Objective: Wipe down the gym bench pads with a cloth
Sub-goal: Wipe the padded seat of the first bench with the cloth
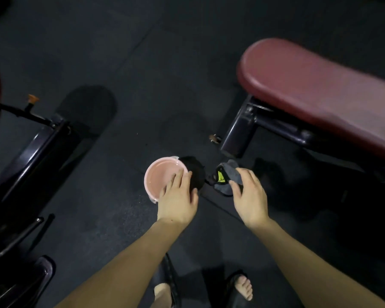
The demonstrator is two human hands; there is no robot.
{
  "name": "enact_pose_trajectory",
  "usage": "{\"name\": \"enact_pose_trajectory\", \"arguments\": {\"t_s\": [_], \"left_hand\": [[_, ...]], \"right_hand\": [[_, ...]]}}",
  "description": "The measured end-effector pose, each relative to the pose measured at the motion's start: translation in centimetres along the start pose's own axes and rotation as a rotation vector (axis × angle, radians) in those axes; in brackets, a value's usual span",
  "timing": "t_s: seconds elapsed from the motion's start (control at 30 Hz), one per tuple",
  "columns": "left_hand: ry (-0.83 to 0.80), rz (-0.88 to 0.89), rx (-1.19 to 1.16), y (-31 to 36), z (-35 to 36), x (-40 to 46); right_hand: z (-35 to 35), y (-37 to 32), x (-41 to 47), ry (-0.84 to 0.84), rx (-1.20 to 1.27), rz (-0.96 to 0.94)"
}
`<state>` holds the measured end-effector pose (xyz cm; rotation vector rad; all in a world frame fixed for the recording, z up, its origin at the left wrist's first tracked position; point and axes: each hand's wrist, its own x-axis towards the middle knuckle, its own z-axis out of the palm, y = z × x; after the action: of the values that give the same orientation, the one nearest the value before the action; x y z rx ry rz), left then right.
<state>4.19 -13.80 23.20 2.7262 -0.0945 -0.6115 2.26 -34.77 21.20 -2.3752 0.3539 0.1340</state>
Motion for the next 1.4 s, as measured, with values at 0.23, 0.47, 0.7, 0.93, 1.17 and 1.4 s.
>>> {"name": "enact_pose_trajectory", "arguments": {"t_s": [0.23,0.47,0.7,0.93,1.17,1.4], "left_hand": [[0.07,0.172,0.04,15.0,-7.3,-2.5],[0.111,0.222,0.073,21.8,-12.7,0.1],[0.063,0.191,0.058,24.7,-14.2,6.2],[-0.035,0.16,0.02,26.4,-14.2,17.0],[-0.125,0.158,0.01,26.1,-13.2,27.4],[-0.137,0.135,0.01,25.6,-10.6,35.3]], "right_hand": [[-15.5,-1.1,-0.9,0.112,0.139,-0.028],[-24.2,-0.8,2.4,0.167,0.112,-0.036],[-26.7,-0.1,9.6,0.172,0.069,0.004],[-27.0,0.8,20.4,0.121,-0.035,0.033],[-25.7,2.5,32.9,0.014,-0.177,0.063],[-22.4,3.5,42.4,-0.035,-0.399,-0.074]]}}
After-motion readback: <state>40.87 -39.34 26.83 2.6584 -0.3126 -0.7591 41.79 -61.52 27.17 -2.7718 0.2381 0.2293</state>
